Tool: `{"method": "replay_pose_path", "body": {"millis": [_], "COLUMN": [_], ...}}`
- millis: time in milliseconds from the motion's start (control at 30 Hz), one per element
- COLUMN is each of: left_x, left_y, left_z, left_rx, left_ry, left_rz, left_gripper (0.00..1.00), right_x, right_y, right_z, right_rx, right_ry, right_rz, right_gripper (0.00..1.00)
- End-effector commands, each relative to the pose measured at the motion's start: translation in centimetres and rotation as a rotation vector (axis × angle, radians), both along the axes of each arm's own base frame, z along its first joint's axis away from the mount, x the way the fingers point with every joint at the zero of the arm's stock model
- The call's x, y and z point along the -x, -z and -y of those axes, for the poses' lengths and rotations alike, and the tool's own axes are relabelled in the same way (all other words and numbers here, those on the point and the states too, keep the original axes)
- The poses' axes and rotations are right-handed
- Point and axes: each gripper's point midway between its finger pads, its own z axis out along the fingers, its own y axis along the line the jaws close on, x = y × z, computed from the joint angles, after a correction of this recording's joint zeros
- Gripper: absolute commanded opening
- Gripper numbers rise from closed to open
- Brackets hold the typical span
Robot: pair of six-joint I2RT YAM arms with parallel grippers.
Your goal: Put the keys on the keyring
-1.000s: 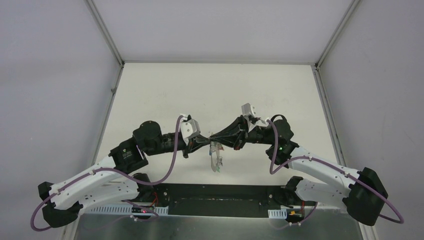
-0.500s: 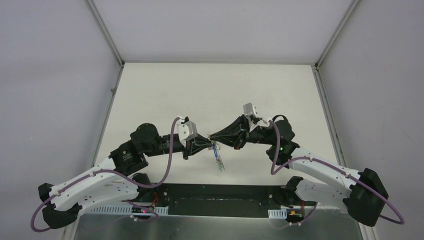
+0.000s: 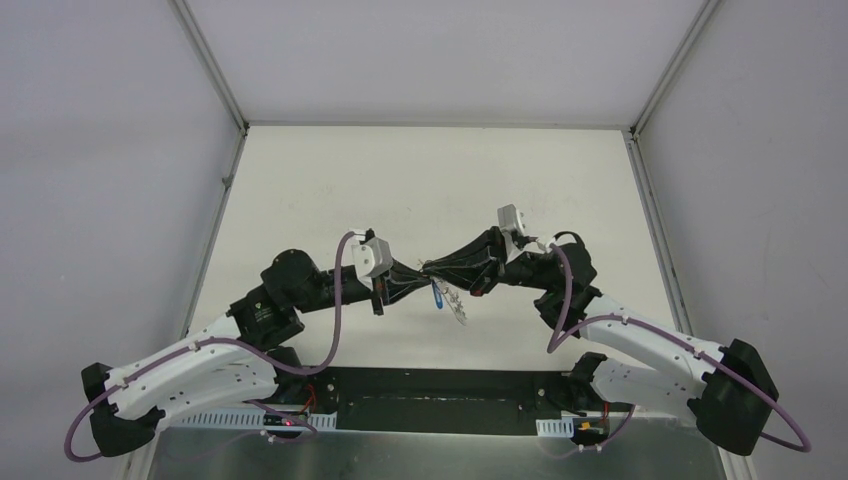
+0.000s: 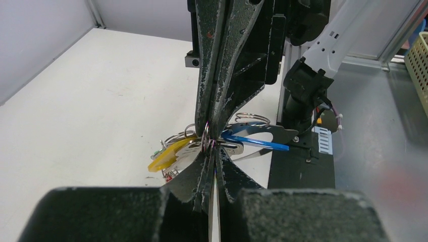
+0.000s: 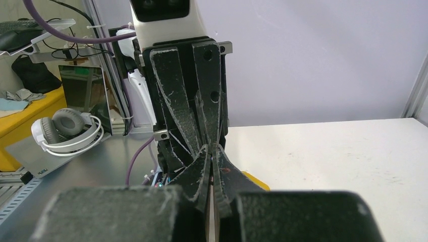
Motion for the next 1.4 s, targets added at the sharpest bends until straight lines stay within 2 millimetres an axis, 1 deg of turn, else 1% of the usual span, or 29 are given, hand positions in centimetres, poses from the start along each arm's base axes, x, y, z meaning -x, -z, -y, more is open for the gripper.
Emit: {"method": "replay_pose_path", "body": {"millis": [0, 100, 233, 300, 400, 533, 567, 667, 700, 733, 833, 967, 1000, 1167, 1233, 1367], "left_x": [0.5, 0.5, 0.5, 0.5, 1.0, 0.8, 0.7, 0.5, 0.4, 0.3, 0.1, -0.5, -0.7, -2.1, -2.2, -2.4], "left_y": [-4.8, -4.5, -3.7, -3.0, -2.1, -1.4, -1.5, -1.7, -1.8, -1.8, -1.7, -0.6, -0.3, 1.1, 1.4, 1.5], "left_z": [-0.9, -1.2, -1.7, -2.0, -2.7, -3.9, -4.2, -4.6, -4.7, -4.7, -4.4, -3.2, -2.9, -1.6, -1.0, -0.3], "left_rx": [0.184, 0.173, 0.120, 0.073, -0.005, -0.064, -0.062, -0.054, -0.051, -0.051, -0.057, -0.084, -0.090, -0.125, -0.135, -0.142], "left_ry": [-0.014, -0.024, -0.039, -0.047, -0.039, -0.082, -0.094, -0.121, -0.127, -0.130, -0.137, -0.142, -0.145, -0.189, -0.185, -0.180], "left_rz": [0.070, 0.064, 0.042, 0.018, 0.029, 0.002, 0.000, 0.000, 0.002, 0.000, -0.025, -0.107, -0.126, -0.217, -0.239, -0.266], "left_gripper": [0.04, 0.09, 0.23, 0.27, 0.32, 0.42, 0.47, 0.69, 0.73, 0.76, 0.80, 0.96, 0.98, 0.99, 0.99, 0.99], "right_x": [0.5, 0.3, -0.1, -0.4, -1.1, -1.6, -1.7, -2.0, -2.2, -2.3, -2.6, -3.0, -3.2, -4.0, -4.2, -5.2], "right_y": [-1.0, -1.0, -1.2, -1.3, -1.0, -0.4, -0.4, 0.1, 0.3, 0.4, 1.2, 2.1, 2.4, 4.7, 5.9, 8.0], "right_z": [0.4, 0.5, 0.6, 0.8, 1.1, 1.5, 1.7, 2.0, 2.1, 2.2, 2.7, 3.5, 3.7, 4.2, 4.0, 3.2], "right_rx": [-0.039, -0.043, -0.052, -0.058, -0.049, -0.028, -0.026, -0.012, -0.006, -0.001, 0.022, 0.057, 0.069, 0.149, 0.188, 0.253], "right_ry": [0.002, 0.014, 0.040, 0.069, 0.119, 0.164, 0.173, 0.201, 0.210, 0.221, 0.251, 0.301, 0.318, 0.374, 0.372, 0.388], "right_rz": [0.020, 0.023, 0.028, 0.030, 0.031, 0.024, 0.025, 0.018, 0.013, 0.012, -0.002, -0.013, -0.016, -0.051, -0.073, -0.106], "right_gripper": [0.00, 0.00, 0.00, 0.00, 0.00, 0.00, 0.00, 0.00, 0.00, 0.00, 0.00, 0.00, 0.00, 0.00, 0.00, 0.00]}}
